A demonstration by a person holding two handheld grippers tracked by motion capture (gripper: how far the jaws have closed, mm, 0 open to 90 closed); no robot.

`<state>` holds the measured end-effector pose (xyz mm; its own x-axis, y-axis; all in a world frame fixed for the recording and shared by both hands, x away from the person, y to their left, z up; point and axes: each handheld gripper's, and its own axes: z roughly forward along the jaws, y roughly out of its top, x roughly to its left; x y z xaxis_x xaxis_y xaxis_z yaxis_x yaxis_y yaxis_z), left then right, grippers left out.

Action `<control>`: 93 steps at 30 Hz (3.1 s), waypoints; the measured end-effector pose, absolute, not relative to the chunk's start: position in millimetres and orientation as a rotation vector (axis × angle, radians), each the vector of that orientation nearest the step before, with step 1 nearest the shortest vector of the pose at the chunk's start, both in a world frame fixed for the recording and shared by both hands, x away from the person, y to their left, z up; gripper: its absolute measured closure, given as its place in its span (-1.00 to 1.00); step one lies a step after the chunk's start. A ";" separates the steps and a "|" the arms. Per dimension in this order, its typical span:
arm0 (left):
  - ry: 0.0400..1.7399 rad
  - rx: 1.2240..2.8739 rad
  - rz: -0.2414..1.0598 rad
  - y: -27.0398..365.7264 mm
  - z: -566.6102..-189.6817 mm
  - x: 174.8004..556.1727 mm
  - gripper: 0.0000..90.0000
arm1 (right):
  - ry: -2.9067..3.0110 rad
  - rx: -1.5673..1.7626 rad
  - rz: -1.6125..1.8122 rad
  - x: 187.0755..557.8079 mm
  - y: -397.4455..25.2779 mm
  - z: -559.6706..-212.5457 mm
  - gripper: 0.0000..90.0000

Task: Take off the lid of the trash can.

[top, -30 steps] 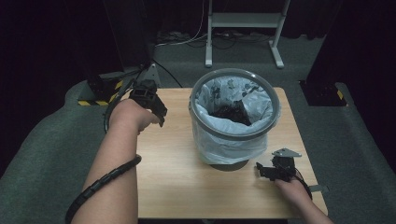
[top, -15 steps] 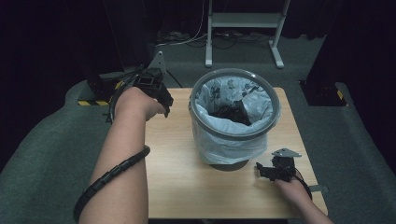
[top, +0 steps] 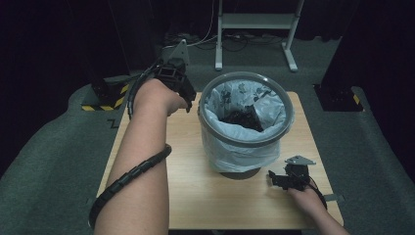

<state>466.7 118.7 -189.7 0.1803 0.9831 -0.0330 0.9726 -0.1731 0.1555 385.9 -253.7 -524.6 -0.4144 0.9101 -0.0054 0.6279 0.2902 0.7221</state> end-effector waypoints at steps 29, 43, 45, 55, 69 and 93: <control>1.841 2.310 0.183 72.7 -192.4 481.9 0.19 | 2.147 1.378 0.912 385.7 -253.5 -524.7 -0.77; 1.845 2.374 0.184 63.4 -214.0 486.8 0.40 | 2.147 1.378 0.912 385.7 -253.5 -524.7 -0.77; 1.843 2.373 0.185 62.9 -215.5 487.2 0.43 | 2.147 1.377 0.912 385.7 -253.5 -524.7 -0.77; 1.841 2.366 0.178 63.7 -217.1 487.8 0.49 | 2.148 1.377 0.912 385.8 -253.5 -524.7 -0.77; 1.840 2.379 0.179 62.1 -220.0 488.5 0.51 | 2.149 1.376 0.913 386.0 -253.5 -524.7 -0.77; 1.836 2.175 0.197 70.7 -197.6 492.7 0.70 | 2.151 1.375 0.914 386.2 -253.4 -524.7 -0.77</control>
<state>492.7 70.7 -197.6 0.1793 0.9805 -0.0798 0.9412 -0.1474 0.3041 386.2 -253.4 -524.7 -0.4179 0.9085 -0.0046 0.6274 0.2922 0.7218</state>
